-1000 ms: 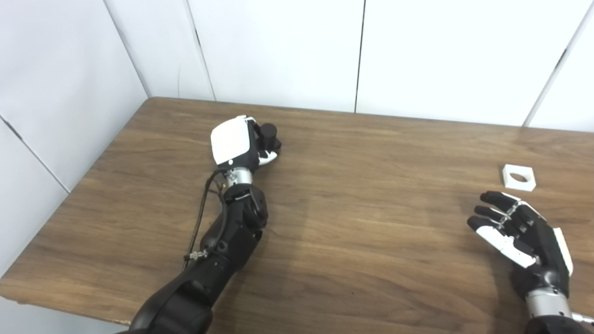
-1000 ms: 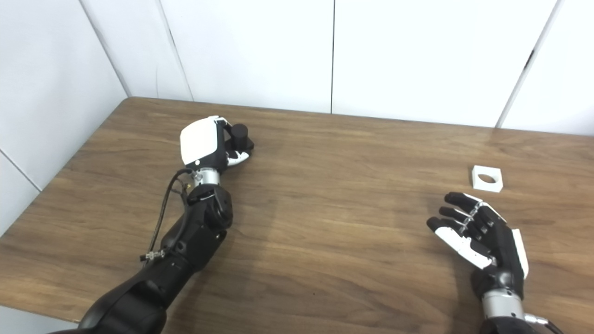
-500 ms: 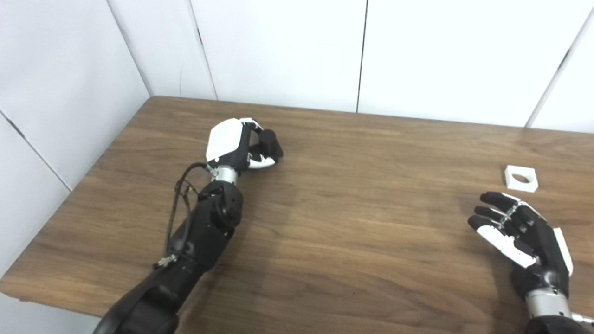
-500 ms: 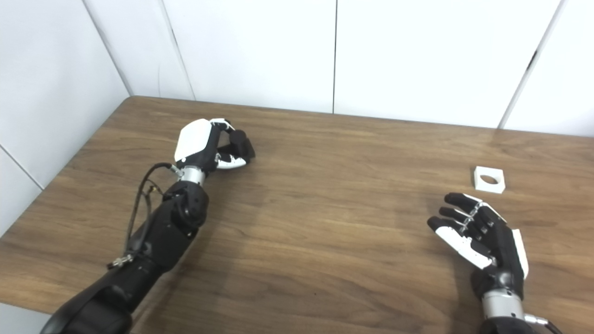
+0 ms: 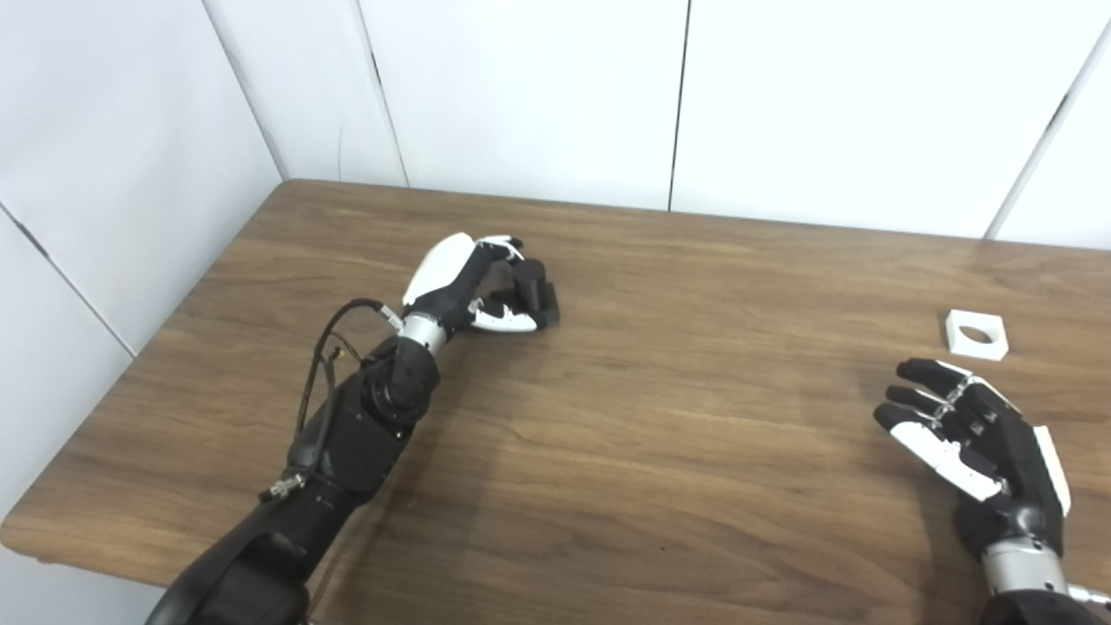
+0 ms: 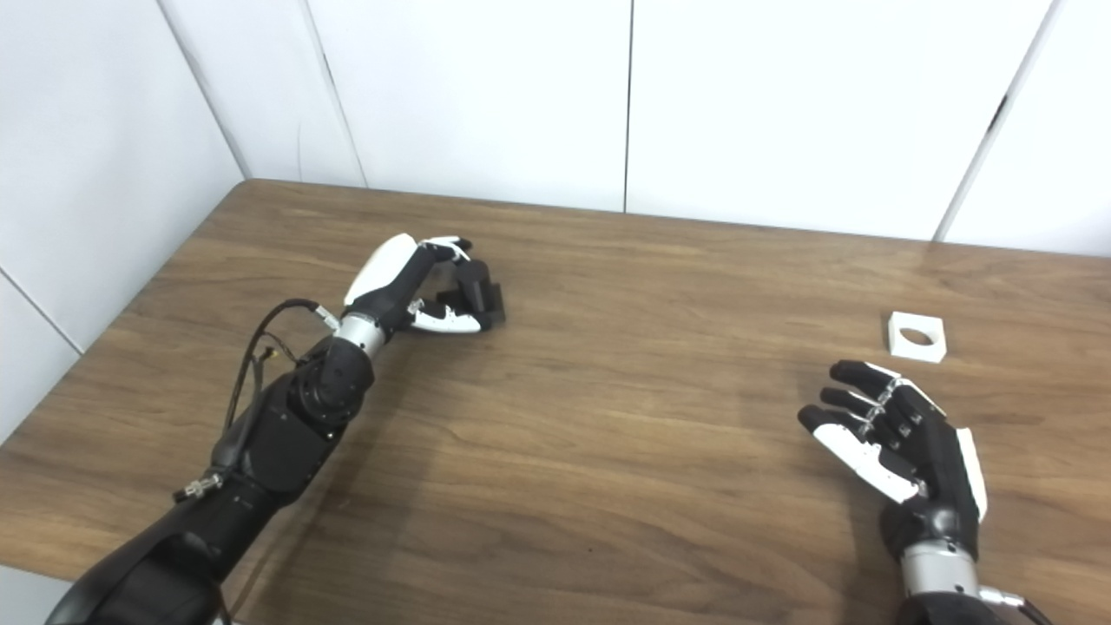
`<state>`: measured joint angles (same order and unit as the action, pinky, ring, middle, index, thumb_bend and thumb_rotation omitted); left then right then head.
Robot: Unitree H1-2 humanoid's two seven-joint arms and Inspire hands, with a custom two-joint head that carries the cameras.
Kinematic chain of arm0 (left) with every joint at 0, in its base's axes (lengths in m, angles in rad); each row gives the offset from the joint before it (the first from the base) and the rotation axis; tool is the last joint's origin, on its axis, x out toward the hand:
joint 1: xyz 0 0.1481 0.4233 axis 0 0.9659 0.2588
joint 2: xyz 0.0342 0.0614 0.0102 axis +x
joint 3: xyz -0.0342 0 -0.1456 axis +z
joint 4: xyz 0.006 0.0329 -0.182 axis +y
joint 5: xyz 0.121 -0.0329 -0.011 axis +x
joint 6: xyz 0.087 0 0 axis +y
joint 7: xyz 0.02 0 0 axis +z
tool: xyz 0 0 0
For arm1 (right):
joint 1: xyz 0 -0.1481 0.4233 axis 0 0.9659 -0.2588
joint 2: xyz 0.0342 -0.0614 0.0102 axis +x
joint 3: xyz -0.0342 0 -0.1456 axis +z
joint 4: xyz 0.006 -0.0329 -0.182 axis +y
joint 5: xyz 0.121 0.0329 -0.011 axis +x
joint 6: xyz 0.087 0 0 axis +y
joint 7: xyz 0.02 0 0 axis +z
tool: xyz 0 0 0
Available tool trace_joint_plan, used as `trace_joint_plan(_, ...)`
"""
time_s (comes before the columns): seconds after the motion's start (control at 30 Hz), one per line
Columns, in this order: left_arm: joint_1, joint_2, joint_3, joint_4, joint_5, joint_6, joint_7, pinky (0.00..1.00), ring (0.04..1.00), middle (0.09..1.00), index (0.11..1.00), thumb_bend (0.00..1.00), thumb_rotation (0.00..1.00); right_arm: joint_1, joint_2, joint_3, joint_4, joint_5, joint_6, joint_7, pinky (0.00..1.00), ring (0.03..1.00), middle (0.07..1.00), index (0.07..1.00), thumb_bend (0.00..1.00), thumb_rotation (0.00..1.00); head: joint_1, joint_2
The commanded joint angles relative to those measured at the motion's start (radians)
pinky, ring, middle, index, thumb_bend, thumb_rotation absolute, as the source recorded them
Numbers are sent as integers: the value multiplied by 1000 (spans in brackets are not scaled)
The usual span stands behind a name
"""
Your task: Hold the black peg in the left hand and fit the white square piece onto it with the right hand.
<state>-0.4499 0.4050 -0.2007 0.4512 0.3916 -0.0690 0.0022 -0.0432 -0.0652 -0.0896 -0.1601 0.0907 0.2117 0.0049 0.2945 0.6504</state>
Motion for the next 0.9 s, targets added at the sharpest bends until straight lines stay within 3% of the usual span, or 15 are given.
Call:
trace_joint_plan(0.0,-10,23,-3,-6,-44,-66,-67,846,916,884,491,522,73,-27,1,0,-27,5,-29,3,608,658,713,629,751,158,0,1)
trace_joint_plan(0.2,-7,17,-21,1,-88,-144,-151,833,924,895,491,522,73,-26,1,2,-39,0,-15,0,603,663,718,632,743,149,-2,2)
trace_joint_plan(0.6,-20,-24,-70,55,-121,-257,-232,827,932,907,489,522,69,-27,-6,1,-71,-8,7,-3,622,673,724,643,719,134,-42,20)
trace_joint_plan(0.87,-16,-44,-95,49,-127,-275,-268,823,931,907,489,522,67,-31,-11,0,-79,-21,6,-5,635,676,721,645,708,149,-60,25)
